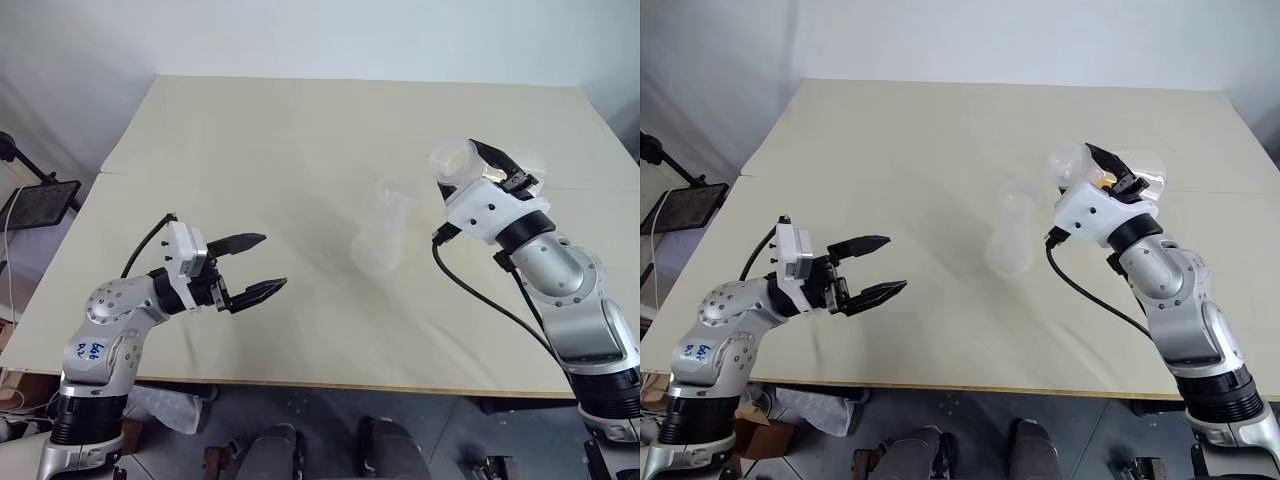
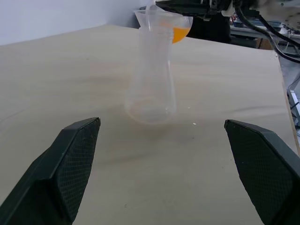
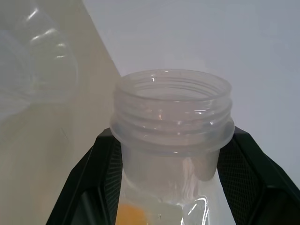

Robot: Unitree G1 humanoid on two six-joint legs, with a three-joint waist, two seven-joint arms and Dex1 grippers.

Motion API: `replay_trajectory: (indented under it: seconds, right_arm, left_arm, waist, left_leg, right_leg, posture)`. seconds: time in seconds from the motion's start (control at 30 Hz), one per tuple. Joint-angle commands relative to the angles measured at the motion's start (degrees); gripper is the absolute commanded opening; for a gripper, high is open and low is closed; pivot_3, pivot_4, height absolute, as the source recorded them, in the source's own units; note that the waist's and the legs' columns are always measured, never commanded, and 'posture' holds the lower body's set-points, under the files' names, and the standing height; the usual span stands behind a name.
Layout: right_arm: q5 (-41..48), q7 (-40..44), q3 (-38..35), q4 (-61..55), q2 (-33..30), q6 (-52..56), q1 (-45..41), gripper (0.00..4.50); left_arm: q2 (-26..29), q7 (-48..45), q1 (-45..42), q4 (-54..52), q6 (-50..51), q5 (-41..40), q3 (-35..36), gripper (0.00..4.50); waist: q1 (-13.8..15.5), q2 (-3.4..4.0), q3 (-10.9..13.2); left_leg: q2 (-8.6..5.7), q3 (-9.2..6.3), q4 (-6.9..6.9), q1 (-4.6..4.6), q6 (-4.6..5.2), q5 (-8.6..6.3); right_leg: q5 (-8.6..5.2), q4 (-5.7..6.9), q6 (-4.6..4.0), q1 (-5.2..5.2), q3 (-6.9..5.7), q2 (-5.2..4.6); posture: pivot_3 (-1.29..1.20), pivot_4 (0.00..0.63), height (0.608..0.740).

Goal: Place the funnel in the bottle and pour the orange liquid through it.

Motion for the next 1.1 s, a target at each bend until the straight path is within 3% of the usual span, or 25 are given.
replay_trajectory:
  seconds: [0.03,0.33,1.1]
  right_arm:
    - [-3.85,-0.04,-0.25,-0.78,-0.96,-3.64,-2.05,2.42]
    - [-10.94,0.42,1.19,-0.14,-0.59,-9.32,-3.07,2.42]
    - [-16.91,0.34,0.33,2.33,-0.39,-14.7,-4.49,2.42]
  left_arm:
    - [-0.21,0.09,-0.17,-0.65,-1.05,-0.55,0.07,4.5]
    - [-0.74,0.22,0.28,-1.28,-1.41,-0.98,0.44,4.5]
    - [-2.29,1.32,0.06,-1.06,-3.7,-1.59,1.61,4.5]
  waist:
    - [-0.03,0.0,0.0]
    - [0.0,0.0,0.0]
    - [-0.02,0.0,0.0]
  left_leg:
    - [0.0,0.0,0.0,0.0,0.0,0.0]
    - [0.01,-0.01,0.0,0.0,-0.01,0.0]
    - [0.02,-0.02,0.0,0.0,-0.01,0.01]
  right_leg:
    - [0.0,0.0,0.0,0.0,0.0,0.0]
    - [0.0,-0.02,0.0,0.01,-0.01,0.01]
    - [0.0,-0.08,0.0,0.04,-0.02,0.01]
  posture:
    - [0.0,0.15,0.74]
    - [0.0,0.15,0.74]
    - [0.0,0.15,0.74]
